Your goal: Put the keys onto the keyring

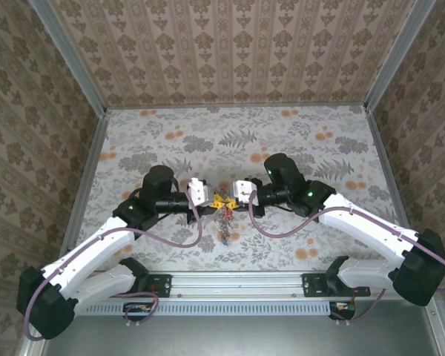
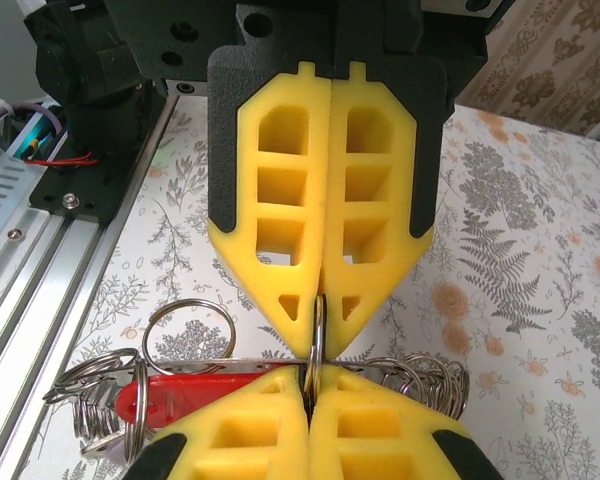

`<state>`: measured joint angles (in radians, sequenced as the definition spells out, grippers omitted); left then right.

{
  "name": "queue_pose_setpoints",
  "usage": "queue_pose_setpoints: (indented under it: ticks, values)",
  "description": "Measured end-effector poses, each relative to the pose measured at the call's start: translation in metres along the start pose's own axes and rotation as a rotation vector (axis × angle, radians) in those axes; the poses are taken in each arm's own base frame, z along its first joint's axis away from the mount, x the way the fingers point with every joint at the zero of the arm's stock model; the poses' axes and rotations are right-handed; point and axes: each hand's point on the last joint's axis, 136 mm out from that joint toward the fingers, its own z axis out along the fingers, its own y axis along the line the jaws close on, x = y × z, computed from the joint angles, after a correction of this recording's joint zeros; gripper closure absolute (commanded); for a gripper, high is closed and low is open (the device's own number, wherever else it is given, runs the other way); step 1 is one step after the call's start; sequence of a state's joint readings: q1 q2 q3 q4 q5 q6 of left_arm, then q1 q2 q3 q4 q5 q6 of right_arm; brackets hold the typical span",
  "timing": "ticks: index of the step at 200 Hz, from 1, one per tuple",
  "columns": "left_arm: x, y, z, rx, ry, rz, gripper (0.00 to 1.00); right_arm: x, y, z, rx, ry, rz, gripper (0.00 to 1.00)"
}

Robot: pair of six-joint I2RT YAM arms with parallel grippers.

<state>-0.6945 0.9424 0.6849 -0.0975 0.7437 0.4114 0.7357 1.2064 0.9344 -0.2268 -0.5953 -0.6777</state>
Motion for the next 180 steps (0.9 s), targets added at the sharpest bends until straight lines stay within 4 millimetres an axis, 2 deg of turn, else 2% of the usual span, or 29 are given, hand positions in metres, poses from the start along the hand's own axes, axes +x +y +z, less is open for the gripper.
queue_pose_setpoints:
  ticks: [13,21,44,64,119,136,169,176,180]
  values:
    - [0.002,0.001,0.000,-0.009,0.008,-0.009,0.74,0.001,0.000,0.000,0.000,0.008,0.003,1.00]
    - [0.002,0.002,0.000,-0.016,0.014,-0.006,0.71,0.004,0.002,0.000,-0.006,0.019,0.006,1.00]
    - [0.001,0.005,-0.001,-0.033,0.030,-0.007,0.71,0.011,0.006,-0.001,-0.020,0.058,0.021,1.00]
    - [0.000,0.006,-0.002,-0.038,0.033,-0.008,0.74,0.009,0.004,-0.003,-0.016,0.069,0.015,1.00]
    - [0.000,0.004,0.003,-0.022,0.041,0.003,0.73,0.010,0.003,-0.003,-0.014,0.078,0.017,1.00]
    - [-0.001,0.003,0.006,-0.013,0.042,0.011,0.77,0.009,0.003,-0.004,-0.013,0.076,0.016,1.00]
    - [-0.003,-0.001,0.010,0.013,0.048,0.034,0.92,0.007,0.002,-0.004,-0.011,0.073,0.014,1.00]
    - [-0.003,-0.002,0.010,0.018,0.052,0.036,1.00,0.007,0.002,-0.004,-0.011,0.074,0.016,1.00]
    - [-0.003,-0.002,0.010,0.022,0.056,0.037,1.00,0.008,0.002,-0.004,-0.012,0.077,0.017,1.00]
